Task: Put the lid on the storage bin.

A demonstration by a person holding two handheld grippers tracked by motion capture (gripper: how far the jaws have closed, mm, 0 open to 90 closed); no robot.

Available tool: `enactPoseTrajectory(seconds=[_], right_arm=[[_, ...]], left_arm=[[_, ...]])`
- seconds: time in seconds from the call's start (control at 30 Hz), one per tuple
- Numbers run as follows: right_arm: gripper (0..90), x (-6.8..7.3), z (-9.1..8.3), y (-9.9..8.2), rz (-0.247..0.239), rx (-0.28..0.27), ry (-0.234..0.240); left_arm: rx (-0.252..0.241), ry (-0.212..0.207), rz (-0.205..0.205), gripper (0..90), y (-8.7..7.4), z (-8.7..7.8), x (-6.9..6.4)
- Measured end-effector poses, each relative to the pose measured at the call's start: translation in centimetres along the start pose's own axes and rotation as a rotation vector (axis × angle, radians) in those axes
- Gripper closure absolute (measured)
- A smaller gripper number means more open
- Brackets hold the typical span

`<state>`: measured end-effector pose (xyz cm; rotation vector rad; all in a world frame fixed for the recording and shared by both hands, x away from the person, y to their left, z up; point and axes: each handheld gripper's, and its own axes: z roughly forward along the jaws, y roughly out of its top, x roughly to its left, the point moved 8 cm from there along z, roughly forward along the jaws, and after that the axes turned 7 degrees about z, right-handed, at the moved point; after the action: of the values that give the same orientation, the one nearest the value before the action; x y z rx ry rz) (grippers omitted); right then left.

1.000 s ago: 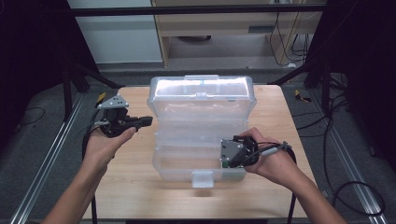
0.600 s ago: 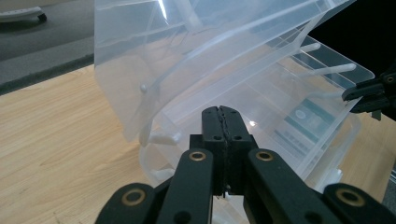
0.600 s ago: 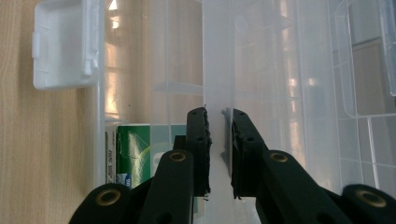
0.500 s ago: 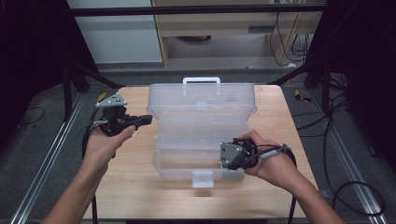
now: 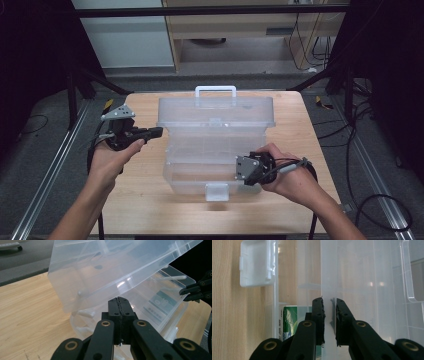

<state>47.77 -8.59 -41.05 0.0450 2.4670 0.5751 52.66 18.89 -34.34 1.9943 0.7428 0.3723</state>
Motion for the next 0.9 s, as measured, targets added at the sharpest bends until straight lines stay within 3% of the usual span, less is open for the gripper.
enactPoseTrajectory(seconds=[0.2,0.33,0.53,0.9], right_arm=[[78.6,0.3,0.1,-0.1,0.018,-0.003,0.008],[71.7,0.4,-0.5,0.0,0.099,-0.046,0.022],[70.1,0.4,-2.3,-0.1,0.187,-0.108,0.007],[81.3,0.4,-4.2,-2.6,0.268,-0.12,-0.038]], left_arm=[[0.002,-0.006,0.003,90.0,-0.5,0.0,-0.3],[0.005,-0.007,0.006,90.0,-0.8,0.0,-0.5],[0.009,-0.011,0.014,90.0,-1.4,0.1,-0.8],[0.024,-0.018,0.019,90.0,-3.3,0.5,-1.8]])
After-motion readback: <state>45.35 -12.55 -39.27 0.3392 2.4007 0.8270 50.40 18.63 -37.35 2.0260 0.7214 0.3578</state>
